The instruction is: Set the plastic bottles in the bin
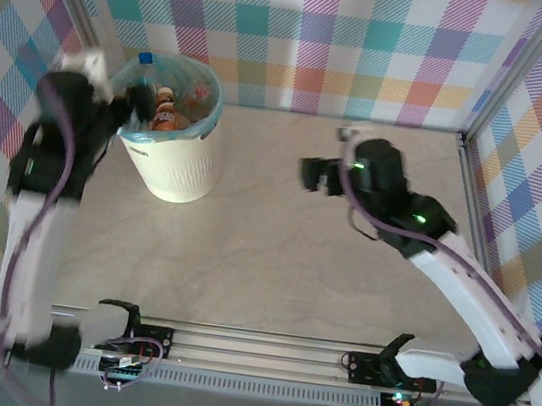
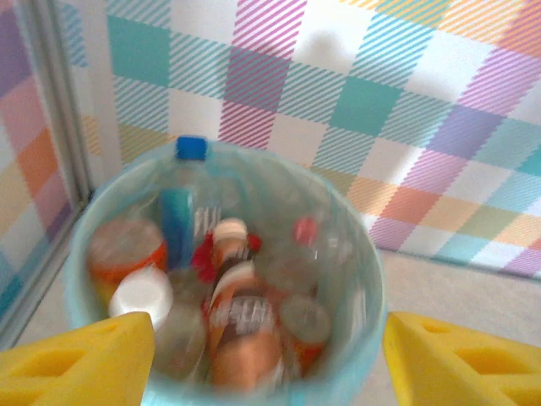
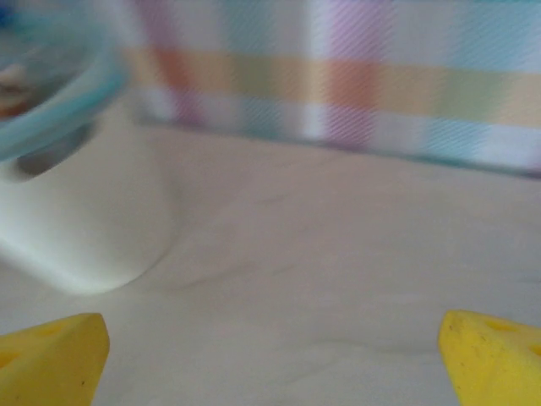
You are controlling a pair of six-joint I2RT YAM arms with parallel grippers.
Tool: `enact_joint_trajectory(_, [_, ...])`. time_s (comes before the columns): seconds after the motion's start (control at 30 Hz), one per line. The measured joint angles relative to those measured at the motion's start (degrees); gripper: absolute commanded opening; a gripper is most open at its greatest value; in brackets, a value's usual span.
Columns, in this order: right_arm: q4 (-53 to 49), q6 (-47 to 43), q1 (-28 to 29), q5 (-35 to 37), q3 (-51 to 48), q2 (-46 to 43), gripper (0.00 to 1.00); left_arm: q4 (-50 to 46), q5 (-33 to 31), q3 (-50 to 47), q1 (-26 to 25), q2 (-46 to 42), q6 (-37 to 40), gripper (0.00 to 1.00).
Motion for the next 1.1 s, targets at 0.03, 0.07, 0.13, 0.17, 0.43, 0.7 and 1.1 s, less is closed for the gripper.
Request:
enact_joint_trajectory(0.03, [2.4, -1.2, -2.2, 1.6, -4.5, -3.2, 1.0, 1.4, -0.6, -5.0, 0.0, -5.2, 0.0, 0.76])
enact_joint_trajectory(0.07, [5.1, -2.6, -4.3, 2.9, -9.3, -6.3, 1.0, 3.4, -1.2, -10.7, 0.0, -10.4, 0.0, 0.76])
enact_joint_trajectory(0.13, [9.6, -4.5, -8.4, 4.5, -17.2, -10.4, 1.0, 6.3, -1.6, -20.8, 0.0, -17.1, -0.2, 0.77])
enact_joint_trajectory(0.17, [11.7, -5.3, -10.8, 4.9, -21.1, -11.8, 1.0, 7.2, -1.8, -25.7, 0.0, -18.9, -0.4, 0.78])
enact_joint_trajectory(0.43, [27.7, -6.2, -19.7, 3.3, -42.7, -6.4, 1.0, 13.6, -10.6, -58.5, -0.3, -29.6, -7.3, 0.81])
enact_joint_trajectory(0.7, [52.6, -10.4, -23.2, -5.0, -51.9, 8.4, 1.0, 33.4, -19.3, -67.5, -0.3, -19.2, -8.7, 0.85])
enact_joint_trajectory(1.1, [75.3, -15.8, -34.3, -27.9, -53.1, 20.9, 1.0, 57.1, -14.9, -73.2, -0.3, -5.0, -0.5, 0.86])
